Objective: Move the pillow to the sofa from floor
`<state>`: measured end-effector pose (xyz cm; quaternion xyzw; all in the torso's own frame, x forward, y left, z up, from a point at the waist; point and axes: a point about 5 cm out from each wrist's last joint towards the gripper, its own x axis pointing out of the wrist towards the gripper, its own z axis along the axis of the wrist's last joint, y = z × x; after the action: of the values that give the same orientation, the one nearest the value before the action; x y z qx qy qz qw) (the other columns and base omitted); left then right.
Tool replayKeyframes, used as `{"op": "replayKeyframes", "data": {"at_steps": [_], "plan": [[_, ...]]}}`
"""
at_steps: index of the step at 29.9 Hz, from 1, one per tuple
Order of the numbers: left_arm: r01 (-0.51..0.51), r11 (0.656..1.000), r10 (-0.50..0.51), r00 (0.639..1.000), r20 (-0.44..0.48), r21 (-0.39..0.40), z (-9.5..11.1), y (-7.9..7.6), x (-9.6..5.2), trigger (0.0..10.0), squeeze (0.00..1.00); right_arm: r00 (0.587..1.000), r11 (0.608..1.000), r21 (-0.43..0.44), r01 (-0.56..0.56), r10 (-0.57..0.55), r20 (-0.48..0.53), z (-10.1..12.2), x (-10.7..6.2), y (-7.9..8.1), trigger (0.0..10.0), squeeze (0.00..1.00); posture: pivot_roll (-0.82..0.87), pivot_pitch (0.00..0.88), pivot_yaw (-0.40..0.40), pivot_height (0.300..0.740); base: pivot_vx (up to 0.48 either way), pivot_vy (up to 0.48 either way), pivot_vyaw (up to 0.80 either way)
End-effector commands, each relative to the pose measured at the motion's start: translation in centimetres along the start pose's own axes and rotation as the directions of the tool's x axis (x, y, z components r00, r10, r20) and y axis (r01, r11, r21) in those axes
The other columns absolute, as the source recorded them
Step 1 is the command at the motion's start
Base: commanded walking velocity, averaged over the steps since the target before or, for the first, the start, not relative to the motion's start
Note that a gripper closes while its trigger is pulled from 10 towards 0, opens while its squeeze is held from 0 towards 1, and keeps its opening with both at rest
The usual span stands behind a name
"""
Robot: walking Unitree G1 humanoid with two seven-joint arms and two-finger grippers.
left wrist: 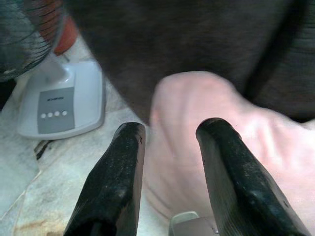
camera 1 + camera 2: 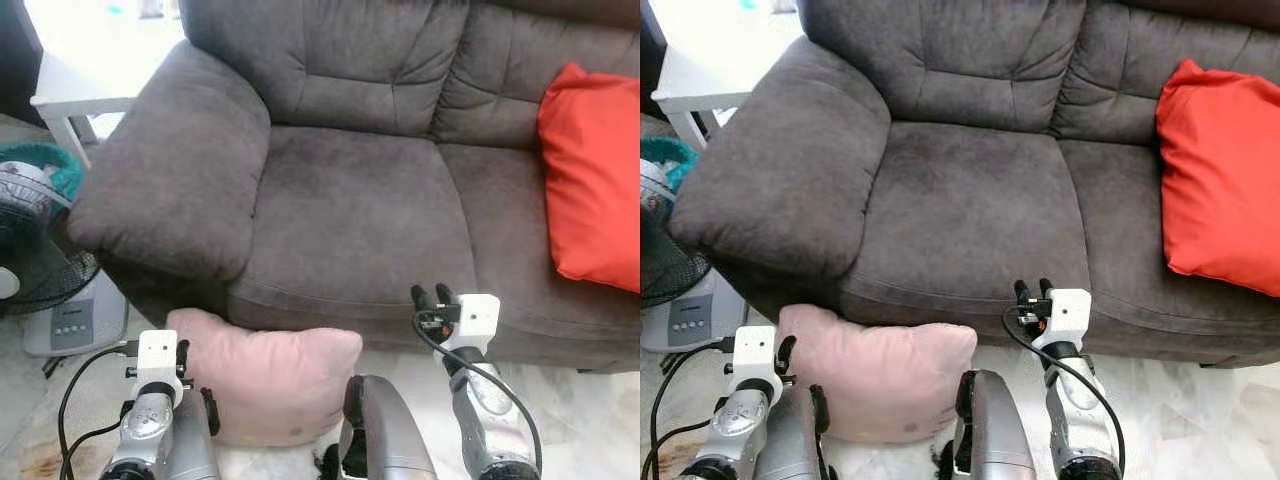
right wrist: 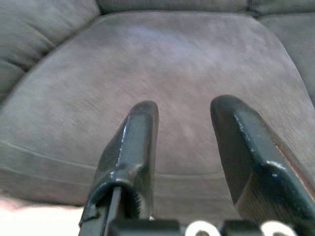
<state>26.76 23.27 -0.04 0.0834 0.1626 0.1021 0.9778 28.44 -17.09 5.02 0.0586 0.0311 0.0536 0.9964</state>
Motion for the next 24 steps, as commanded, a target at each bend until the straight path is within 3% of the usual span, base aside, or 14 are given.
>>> {"op": "replayKeyframes", "data": {"at_steps": [1, 20, 24], "plan": [[0.006, 1.000, -0.006, 1.000, -0.006, 0.001, -0.3, 0.0, -0.2, 10.0, 0.00, 1.000, 1.000, 0.002, 0.000, 0.000, -0.002, 0.4, -0.1, 0.3, 10.0, 0.00, 0.11, 0.150, -0.165, 0.531, 0.000, 0.307, 0.00], [0.067, 0.998, -0.067, 0.998, 0.007, -0.015, -0.1, -0.8, -0.2, 10.0, 0.00, 0.993, 0.999, 0.021, 0.025, -0.023, -0.113, -1.4, 0.1, -0.5, 10.0, 0.00, 0.11, 0.150, -0.159, 0.531, 0.000, 0.000, 0.00], [0.073, 0.997, -0.073, 0.997, 0.005, -0.018, 0.0, -1.0, -0.1, 10.0, 0.00, 0.991, 0.999, 0.024, 0.028, -0.025, -0.131, -2.2, 0.0, -0.5, 10.0, 0.00, 0.12, 0.149, -0.158, 0.531, 0.240, 0.000, 0.00]]}}
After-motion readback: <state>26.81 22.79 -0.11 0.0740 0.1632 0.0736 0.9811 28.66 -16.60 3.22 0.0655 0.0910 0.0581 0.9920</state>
